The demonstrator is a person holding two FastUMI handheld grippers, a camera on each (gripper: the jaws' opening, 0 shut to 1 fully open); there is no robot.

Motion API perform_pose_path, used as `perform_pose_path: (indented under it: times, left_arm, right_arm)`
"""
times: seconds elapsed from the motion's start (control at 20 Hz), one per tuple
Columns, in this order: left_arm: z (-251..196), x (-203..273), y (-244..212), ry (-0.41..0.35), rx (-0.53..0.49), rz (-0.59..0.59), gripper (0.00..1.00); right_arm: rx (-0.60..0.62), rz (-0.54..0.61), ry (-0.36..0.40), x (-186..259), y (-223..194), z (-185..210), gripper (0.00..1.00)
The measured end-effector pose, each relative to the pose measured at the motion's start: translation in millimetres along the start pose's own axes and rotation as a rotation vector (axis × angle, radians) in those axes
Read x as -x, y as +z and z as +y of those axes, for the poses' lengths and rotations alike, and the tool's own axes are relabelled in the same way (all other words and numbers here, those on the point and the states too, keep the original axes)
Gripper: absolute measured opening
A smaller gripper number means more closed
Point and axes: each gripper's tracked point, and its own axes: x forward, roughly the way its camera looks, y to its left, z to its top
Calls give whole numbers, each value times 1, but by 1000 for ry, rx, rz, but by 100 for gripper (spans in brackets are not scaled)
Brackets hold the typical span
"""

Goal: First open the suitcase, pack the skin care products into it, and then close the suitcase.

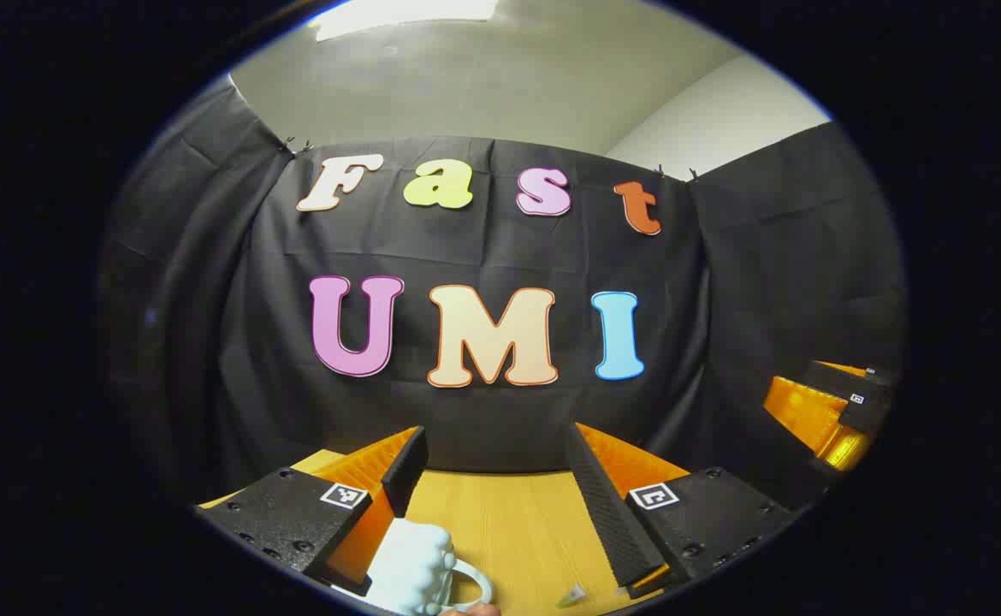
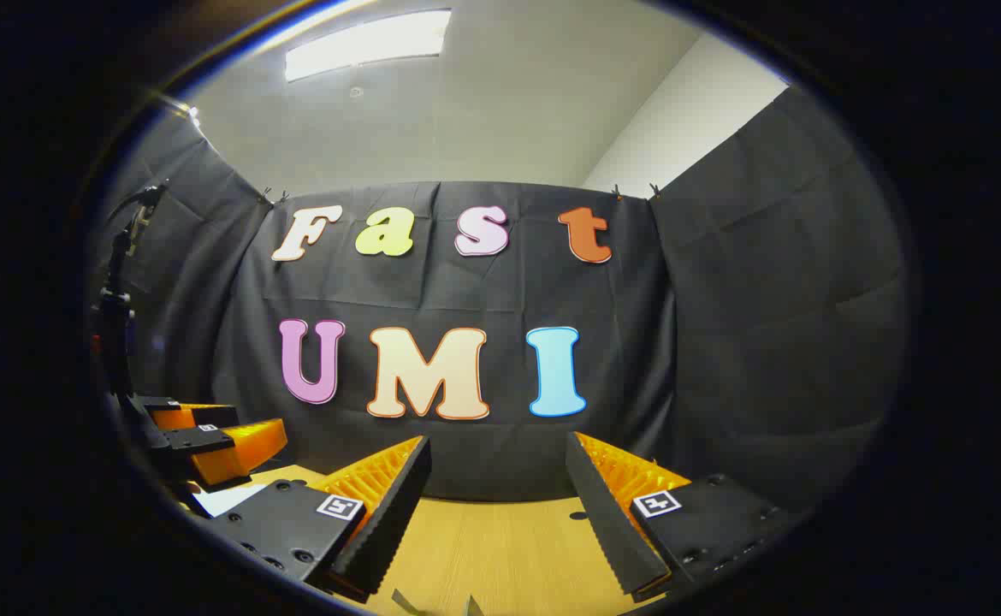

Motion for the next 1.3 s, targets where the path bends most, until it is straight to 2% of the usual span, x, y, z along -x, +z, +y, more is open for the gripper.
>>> perform_pose_path:
  times: [0.1, 0.35, 0.5, 0.65, 0.8, 0.9, 0.95, 1.0, 1.3]
  left_arm:
    - [-7, -2, -3, -8, 4, 4, 95]
    - [-18, -7, -27, 14, -24, 64, 95]
    - [-15, -6, -64, 70, -50, 164, 95]
    - [-9, -4, -111, 123, -107, 300, 95]
    - [-8, 0, -159, 135, -136, 447, 95]
    - [-4, 4, -188, 125, -150, 528, 95]
    - [0, 4, -207, 121, -160, 583, 96]
    - [6, 8, -222, 121, -156, 640, 95]
    - [18, 28, -284, 80, -18, 865, 94]
  right_arm:
    - [-1, 10, 1, -3, -5, -7, 96]
    - [3, 38, 55, -13, -22, -16, 100]
    - [-6, 86, 108, -25, -48, -25, 98]
    - [-85, 135, 157, -36, -72, -35, 98]
    - [-116, 210, 136, -45, -97, -54, 98]
    - [-136, 195, 115, -49, -92, -66, 98]
    - [-127, 196, 89, -52, -92, -73, 94]
    - [-117, 210, 64, -53, -99, -81, 98]
    - [-75, 292, -9, -49, -117, -80, 98]
